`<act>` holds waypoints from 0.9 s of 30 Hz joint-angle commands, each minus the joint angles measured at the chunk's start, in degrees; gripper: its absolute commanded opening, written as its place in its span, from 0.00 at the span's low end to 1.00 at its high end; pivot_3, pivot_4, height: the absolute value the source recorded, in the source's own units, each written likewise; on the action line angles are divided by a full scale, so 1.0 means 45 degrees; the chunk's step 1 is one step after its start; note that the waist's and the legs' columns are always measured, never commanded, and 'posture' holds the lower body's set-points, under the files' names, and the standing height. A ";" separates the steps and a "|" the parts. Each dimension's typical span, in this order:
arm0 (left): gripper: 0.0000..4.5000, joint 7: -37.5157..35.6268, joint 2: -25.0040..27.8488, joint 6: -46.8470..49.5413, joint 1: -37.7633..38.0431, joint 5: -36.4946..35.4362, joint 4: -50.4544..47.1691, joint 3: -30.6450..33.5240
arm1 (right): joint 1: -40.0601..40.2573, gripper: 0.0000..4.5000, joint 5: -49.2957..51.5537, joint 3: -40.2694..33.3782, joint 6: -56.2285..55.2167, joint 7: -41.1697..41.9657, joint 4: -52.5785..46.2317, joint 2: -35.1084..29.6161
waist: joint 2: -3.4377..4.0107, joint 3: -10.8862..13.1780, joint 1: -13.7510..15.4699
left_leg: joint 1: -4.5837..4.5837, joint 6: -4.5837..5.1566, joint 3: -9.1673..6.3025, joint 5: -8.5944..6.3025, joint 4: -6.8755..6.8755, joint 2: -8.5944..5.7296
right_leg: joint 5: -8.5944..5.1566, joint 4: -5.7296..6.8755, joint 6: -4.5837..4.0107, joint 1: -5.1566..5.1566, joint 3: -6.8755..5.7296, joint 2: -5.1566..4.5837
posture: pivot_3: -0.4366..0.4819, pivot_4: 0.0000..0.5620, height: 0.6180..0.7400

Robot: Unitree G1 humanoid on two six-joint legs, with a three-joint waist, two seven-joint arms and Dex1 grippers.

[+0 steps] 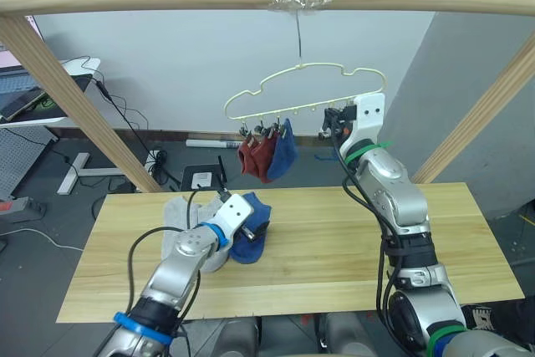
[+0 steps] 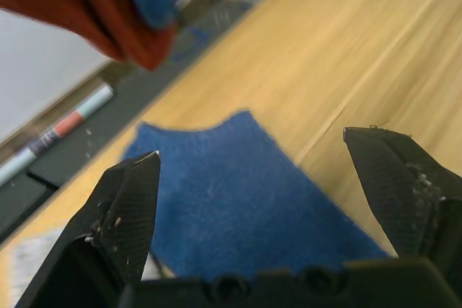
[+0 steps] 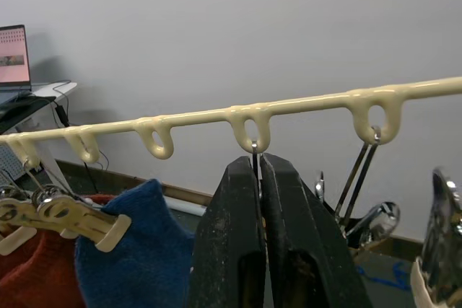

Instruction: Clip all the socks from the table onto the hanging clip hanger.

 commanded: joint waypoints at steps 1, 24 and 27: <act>1.00 0.0367 -0.0404 -0.0308 -0.0637 0.0443 0.1448 0.0137 | 0.0173 0.00 0.0184 -0.0088 0.0427 -0.0198 -0.1023 0.0095 | 0.0000 0.0000 -0.0098 | 0.0000 0.0000 -0.0001 0.0000 -0.0001 0.0000 | 0.0000 0.0001 0.0000 0.0000 0.0000 0.0000 | 0.38 0.29 1.00; 0.00 -0.1645 -0.1338 0.0194 0.0316 -0.0951 -0.0353 0.0813 | -0.0129 0.00 0.0329 -0.0623 0.1632 -0.0446 -0.1400 -0.0115 | 0.0007 -0.0005 -0.0178 | -0.0003 0.0000 -0.0008 0.0000 0.0018 -0.0003 | 0.0004 0.0012 0.0006 0.0002 0.0001 -0.0006 | 0.37 0.28 1.00; 0.00 -0.1684 -0.2026 0.0039 0.0700 -0.2171 -0.2027 0.1494 | -0.0467 0.00 0.0637 -0.1035 0.2469 -0.0705 -0.1473 -0.0040 | 0.0007 -0.0005 -0.0141 | -0.0011 0.0000 -0.0014 0.0000 0.0020 0.0000 | 0.0004 0.0011 0.0005 0.0000 -0.0001 -0.0009 | 0.38 0.28 1.00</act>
